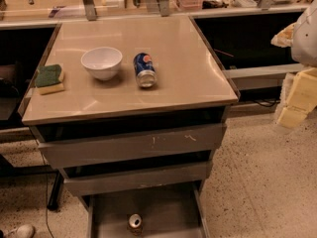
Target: Pick orange can from bottom drawer and place on counter
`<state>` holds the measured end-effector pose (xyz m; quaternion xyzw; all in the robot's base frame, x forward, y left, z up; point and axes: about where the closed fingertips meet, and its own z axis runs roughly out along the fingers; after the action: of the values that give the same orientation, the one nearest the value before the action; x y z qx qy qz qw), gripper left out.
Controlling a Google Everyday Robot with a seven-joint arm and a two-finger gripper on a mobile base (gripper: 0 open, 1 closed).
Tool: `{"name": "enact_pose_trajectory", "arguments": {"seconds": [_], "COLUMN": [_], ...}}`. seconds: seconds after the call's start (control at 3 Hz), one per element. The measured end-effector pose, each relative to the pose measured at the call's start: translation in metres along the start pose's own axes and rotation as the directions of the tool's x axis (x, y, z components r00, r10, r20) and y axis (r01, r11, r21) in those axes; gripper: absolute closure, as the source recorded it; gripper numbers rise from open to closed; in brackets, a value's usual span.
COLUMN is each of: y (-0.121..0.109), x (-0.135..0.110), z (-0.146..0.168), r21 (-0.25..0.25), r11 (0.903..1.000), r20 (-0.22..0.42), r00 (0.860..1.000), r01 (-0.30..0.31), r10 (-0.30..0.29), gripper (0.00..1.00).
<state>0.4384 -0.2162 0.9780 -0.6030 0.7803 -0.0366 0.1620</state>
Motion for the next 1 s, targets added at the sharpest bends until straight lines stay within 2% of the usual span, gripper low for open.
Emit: {"name": "enact_pose_trajectory", "arguments": {"seconds": [0.33, 0.67, 1.0], "y": [0.0, 0.011, 0.04], "x": [0.0, -0.001, -0.008], "z": [0.0, 0.015, 0.05], "r21": [0.0, -0.029, -0.072], "r11": [1.0, 0.9996, 0.9968], "r20": [0.0, -0.015, 0.013], "r00": [1.0, 1.0, 0.999], "r01": [0.0, 0.001, 0.036], "r10": [0.0, -0.002, -0.035], "gripper": [0.0, 0.0, 0.0]}}
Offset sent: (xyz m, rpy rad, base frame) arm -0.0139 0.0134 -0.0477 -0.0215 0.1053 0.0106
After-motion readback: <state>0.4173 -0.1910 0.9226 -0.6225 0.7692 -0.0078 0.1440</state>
